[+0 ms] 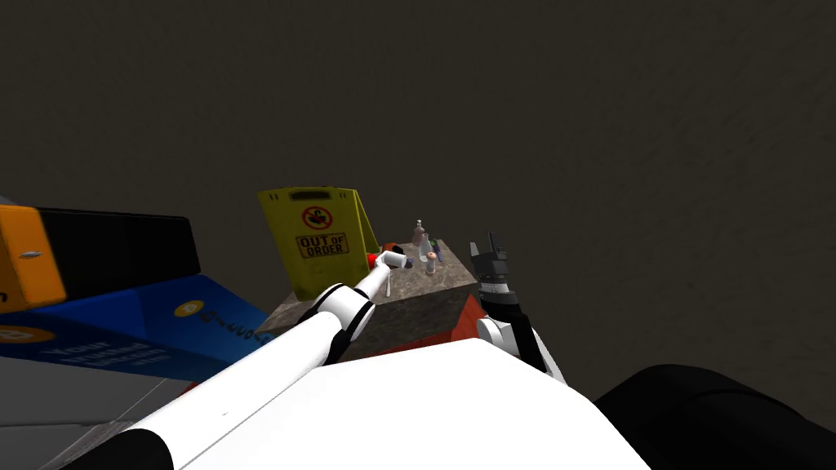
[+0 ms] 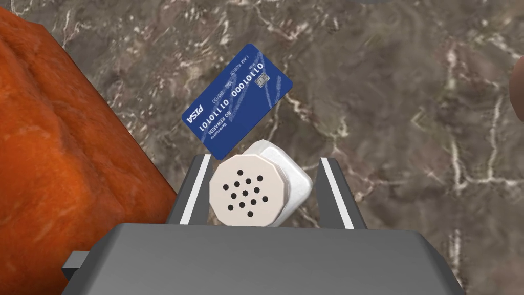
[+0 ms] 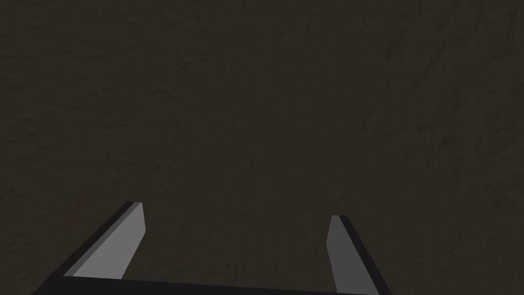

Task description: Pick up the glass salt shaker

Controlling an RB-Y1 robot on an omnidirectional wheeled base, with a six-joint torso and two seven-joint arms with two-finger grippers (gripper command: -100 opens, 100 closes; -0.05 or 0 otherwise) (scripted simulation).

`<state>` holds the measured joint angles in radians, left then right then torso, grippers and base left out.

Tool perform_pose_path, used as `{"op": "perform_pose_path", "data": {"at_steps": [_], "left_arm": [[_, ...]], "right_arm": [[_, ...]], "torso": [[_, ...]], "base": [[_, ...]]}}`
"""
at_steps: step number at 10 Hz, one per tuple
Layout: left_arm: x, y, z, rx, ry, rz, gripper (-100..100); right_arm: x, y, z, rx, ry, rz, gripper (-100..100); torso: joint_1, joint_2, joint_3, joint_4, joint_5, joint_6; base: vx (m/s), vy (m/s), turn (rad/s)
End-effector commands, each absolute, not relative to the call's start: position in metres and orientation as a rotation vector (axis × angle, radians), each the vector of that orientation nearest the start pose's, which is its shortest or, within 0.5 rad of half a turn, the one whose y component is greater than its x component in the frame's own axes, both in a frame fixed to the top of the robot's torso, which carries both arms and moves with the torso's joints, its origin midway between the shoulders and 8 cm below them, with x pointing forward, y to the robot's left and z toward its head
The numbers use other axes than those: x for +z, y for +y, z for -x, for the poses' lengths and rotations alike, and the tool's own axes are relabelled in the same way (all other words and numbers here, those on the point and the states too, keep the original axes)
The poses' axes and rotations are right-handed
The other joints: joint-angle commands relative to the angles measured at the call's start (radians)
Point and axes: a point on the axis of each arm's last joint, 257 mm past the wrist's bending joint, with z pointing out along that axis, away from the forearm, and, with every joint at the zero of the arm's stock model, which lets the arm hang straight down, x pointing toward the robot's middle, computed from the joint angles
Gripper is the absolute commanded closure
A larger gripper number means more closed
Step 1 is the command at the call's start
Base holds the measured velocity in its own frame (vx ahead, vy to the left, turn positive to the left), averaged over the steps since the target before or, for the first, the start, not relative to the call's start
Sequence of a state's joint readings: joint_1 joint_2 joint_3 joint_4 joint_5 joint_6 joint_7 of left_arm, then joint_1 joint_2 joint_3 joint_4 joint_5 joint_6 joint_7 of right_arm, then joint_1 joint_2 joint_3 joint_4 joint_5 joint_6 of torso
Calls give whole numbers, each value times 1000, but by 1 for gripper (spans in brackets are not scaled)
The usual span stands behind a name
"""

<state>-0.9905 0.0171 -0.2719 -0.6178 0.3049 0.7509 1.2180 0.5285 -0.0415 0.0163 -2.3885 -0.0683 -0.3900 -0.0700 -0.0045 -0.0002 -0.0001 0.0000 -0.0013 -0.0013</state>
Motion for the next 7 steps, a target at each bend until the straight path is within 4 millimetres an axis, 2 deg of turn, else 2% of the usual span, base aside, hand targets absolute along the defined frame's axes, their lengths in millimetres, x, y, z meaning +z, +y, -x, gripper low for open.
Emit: {"op": "perform_pose_path", "data": {"at_steps": [1, 7], "left_arm": [[-299, 13, -632, -1133, 1177, 2641, 100], [-293, 22, -638, -1163, 1228, 2647, 100]], "right_arm": [[42, -277, -339, 1417, 608, -722, 0], [42, -277, -339, 1417, 608, -722, 0]], "torso": [[0, 0, 0, 0, 0, 0], [0, 0, 0, 0, 0, 1]], "base": [[-11, -66, 98], [-20, -61, 90]]}}
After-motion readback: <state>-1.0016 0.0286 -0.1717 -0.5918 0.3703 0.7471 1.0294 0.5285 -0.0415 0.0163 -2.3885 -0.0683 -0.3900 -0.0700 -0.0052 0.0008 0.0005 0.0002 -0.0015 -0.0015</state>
